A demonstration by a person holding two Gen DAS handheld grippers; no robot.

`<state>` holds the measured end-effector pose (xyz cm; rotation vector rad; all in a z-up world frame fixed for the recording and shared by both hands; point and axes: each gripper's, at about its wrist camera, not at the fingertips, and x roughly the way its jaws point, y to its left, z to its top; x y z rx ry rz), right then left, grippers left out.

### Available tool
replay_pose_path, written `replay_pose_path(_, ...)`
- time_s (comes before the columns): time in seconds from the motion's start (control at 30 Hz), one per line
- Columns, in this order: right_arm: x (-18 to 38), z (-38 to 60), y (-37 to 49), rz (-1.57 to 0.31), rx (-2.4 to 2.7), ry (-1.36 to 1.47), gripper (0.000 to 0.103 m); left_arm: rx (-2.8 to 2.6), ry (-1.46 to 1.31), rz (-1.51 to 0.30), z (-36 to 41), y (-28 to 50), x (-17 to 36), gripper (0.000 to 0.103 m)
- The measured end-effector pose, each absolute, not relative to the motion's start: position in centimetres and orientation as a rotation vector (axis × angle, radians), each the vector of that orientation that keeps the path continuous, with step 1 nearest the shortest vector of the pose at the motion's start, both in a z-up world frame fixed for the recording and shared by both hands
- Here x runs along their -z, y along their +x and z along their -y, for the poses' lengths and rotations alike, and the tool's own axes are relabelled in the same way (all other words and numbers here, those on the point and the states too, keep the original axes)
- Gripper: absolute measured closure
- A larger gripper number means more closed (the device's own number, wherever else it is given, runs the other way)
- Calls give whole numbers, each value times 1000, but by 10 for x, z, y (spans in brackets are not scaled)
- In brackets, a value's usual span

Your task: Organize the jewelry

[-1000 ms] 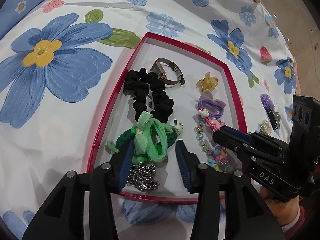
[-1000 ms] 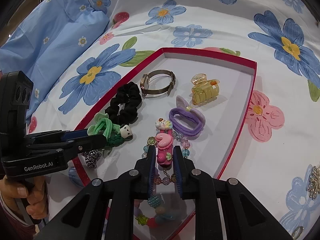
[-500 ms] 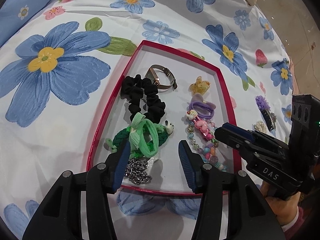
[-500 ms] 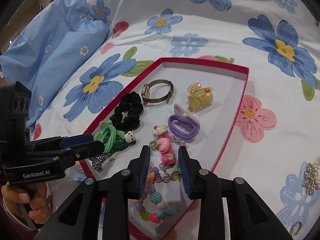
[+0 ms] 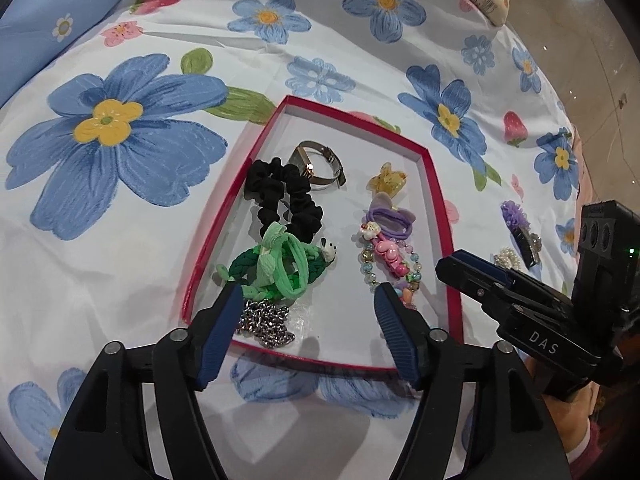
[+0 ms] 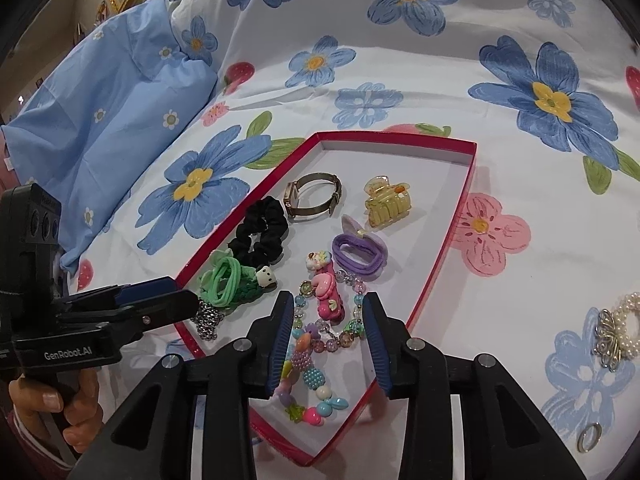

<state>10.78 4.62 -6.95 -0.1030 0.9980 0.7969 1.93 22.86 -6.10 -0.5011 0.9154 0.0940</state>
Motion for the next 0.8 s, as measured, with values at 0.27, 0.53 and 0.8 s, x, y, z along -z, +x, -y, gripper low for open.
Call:
replay_pose_path(0.27, 51, -23, 92, -945, -798, 4, 51, -138, -595, -847, -232, -14, 49, 14)
replay_pose_path(0.53, 46, 16, 67, -893, -827, 233, 22, -192, -613, -809, -227, -56, 47, 9)
replay_pose_path(0.8, 38, 44, 44, -855, -827, 319, 17, -286, -458, -778, -211, -88, 26, 8)
